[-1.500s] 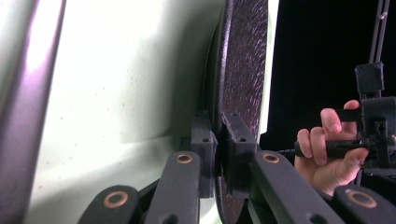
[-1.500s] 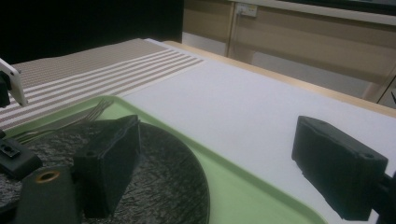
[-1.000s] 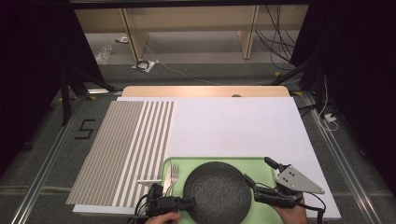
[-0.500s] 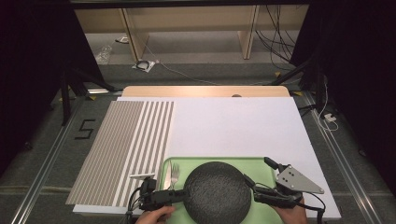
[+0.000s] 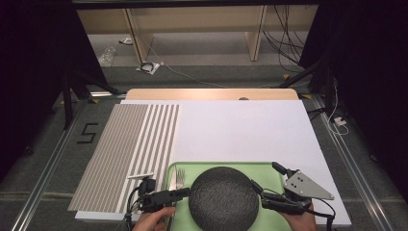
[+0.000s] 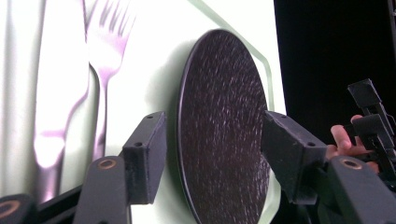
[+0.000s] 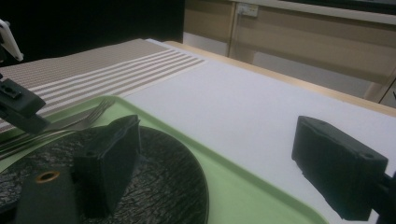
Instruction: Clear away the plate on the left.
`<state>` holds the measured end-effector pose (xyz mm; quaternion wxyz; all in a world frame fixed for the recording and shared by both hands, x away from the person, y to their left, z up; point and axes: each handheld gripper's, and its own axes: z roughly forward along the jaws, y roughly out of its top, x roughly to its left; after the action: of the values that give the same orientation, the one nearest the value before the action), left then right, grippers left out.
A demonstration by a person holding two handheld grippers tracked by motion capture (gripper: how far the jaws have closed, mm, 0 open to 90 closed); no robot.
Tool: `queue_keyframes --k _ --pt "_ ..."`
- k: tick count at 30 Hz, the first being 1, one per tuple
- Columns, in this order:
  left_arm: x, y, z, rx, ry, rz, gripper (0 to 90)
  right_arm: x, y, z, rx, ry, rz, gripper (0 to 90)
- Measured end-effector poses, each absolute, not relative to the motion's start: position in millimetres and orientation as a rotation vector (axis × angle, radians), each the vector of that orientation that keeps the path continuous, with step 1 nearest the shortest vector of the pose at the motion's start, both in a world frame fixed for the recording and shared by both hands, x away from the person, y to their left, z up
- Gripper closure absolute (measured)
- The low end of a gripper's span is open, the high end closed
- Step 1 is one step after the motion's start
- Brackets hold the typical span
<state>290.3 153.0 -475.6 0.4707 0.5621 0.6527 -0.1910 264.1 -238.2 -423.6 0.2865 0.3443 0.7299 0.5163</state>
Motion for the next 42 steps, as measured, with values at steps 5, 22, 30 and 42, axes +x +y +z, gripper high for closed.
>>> queue_keyframes --k 5,22,30,42 --pt "294.5 158.5 -470.2 1.388 1.581 -0.428 39.5 264.0 -238.3 -423.5 0.921 1.953 1.378 16.3" --pt "301.7 170.4 -447.1 1.51 1.446 -0.192 37.0 264.1 -238.3 -423.7 0.922 1.952 1.383 16.3" --pt "301.0 170.3 -433.7 1.592 1.314 -0.026 35.0 264.4 -238.6 -423.6 0.923 1.956 1.388 16.3" --pt "297.2 167.6 -420.5 1.692 1.134 0.14 31.0 264.8 -239.0 -423.6 0.929 1.955 1.397 16.3"
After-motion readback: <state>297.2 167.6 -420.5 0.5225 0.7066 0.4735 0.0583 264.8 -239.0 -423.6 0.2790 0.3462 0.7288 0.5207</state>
